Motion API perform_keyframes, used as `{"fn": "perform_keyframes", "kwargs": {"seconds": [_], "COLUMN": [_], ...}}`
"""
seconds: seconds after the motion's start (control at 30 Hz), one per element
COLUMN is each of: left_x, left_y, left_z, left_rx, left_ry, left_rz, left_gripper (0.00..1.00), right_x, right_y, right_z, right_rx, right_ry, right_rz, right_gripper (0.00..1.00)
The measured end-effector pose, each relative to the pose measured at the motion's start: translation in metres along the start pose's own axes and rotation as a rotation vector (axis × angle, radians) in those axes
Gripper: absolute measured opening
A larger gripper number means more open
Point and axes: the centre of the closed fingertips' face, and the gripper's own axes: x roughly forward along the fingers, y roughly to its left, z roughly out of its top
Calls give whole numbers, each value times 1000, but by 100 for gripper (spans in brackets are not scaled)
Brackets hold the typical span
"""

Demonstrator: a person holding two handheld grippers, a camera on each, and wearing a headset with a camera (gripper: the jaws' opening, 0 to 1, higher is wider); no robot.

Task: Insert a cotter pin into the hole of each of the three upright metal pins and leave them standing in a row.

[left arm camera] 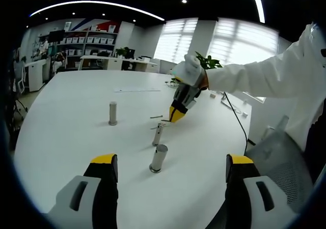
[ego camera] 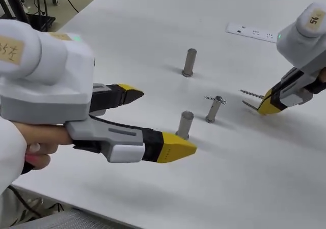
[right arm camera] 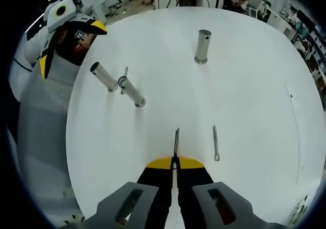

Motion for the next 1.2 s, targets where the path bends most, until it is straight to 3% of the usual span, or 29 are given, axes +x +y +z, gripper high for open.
{"fn": "perform_keyframes", "kwargs": {"seconds": [0.27,0.57,0.73,1.2], "left_x": [4,7,9,25], "left_y": [-10,-12,-14,-24], "left_z": [2,9,10,13], "left_rx": [0,12,25,46], "left_ry": [1,-1,12,28], "left_rz": [-22,-19,-23,-50], "left_gripper": [83,81,80,75], "right_x": [-27,-38,-43,-60], "right_y": [19,35,49,73], "right_z": [5,3,5,5], "right_rx": [-20,-27,-22,-21], "right_ry": [-40,-55,-88,-146], "right_rz": [-19,-21,11,4], "right_gripper": [0,0,0,0]}}
